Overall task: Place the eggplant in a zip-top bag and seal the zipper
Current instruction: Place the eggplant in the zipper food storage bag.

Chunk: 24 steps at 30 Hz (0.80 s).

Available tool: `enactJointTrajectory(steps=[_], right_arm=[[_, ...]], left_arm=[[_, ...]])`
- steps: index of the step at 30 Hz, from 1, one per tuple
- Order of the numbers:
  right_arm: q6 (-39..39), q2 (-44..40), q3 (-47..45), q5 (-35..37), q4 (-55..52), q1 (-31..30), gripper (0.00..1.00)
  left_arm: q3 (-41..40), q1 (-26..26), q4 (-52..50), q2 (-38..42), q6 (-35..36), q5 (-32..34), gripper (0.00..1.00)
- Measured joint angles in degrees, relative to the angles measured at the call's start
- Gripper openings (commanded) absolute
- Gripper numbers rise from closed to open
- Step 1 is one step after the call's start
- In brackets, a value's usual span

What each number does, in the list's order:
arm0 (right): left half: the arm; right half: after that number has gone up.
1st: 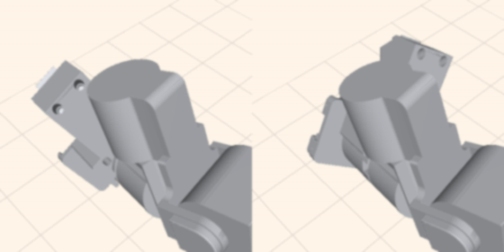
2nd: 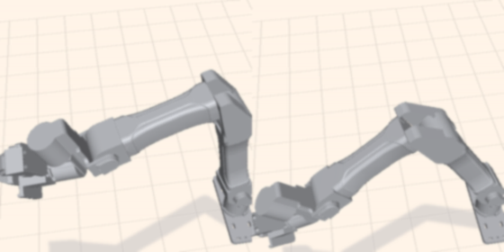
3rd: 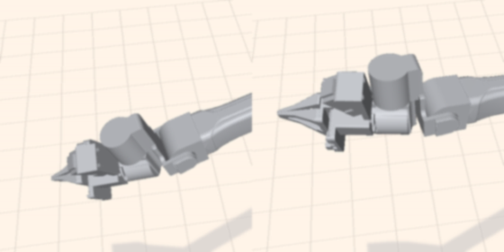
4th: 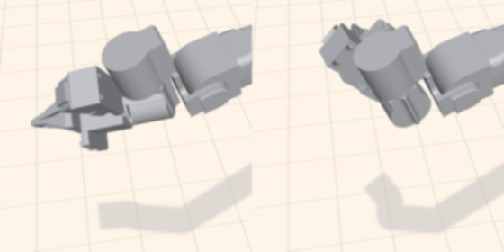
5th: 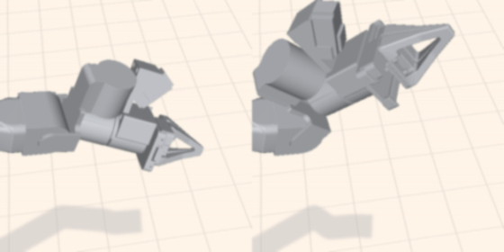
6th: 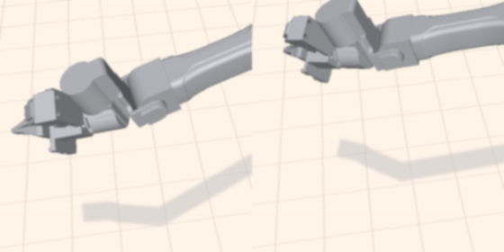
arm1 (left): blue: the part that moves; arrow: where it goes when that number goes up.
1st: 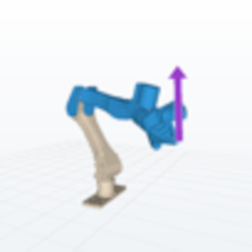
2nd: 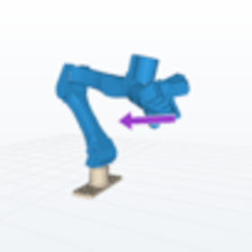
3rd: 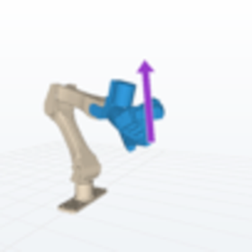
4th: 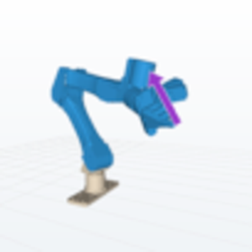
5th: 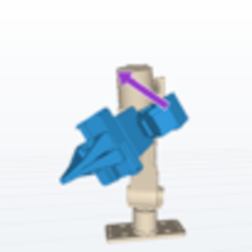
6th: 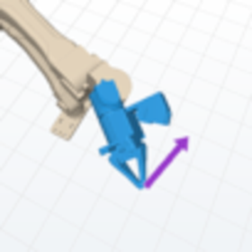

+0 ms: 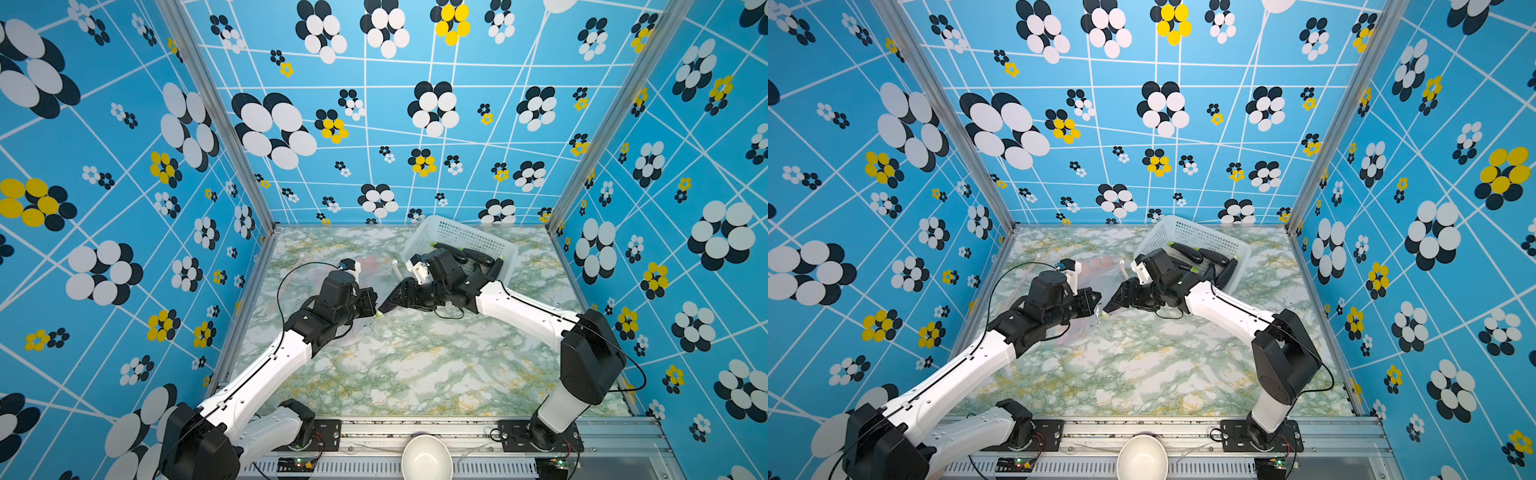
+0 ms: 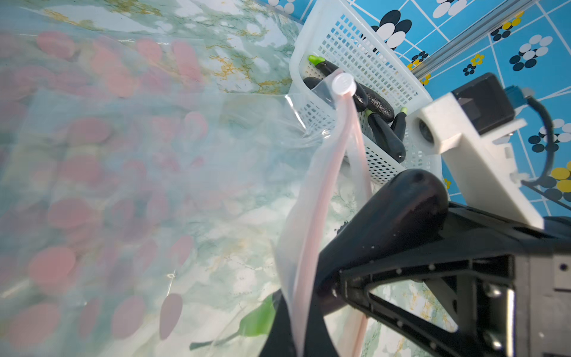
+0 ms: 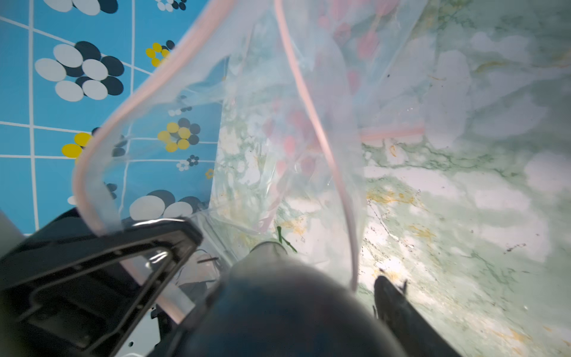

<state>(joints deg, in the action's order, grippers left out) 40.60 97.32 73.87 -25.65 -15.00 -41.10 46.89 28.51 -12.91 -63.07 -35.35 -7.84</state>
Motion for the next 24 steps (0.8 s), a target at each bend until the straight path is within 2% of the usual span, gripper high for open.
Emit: enactJointTrajectory(steps=[12, 20, 24], right_arm=[[5.75, -0.13, 0.00, 0.96, 6.69, -0.07, 0.77], [5.09, -6.71, -0.13, 4.50, 3.06, 0.79, 0.73], [5.88, -10.67, 1.20, 5.62, -1.75, 3.78, 0.71]], left_arm=[[-0.76, 1.53, 4.24, -2.03, 0.02, -3.28, 0.00], [0.33, 1.57, 0.37, -2.05, 1.33, -0.20, 0.00], [1.11, 1.55, -2.29, -2.01, 1.97, 1.44, 0.00]])
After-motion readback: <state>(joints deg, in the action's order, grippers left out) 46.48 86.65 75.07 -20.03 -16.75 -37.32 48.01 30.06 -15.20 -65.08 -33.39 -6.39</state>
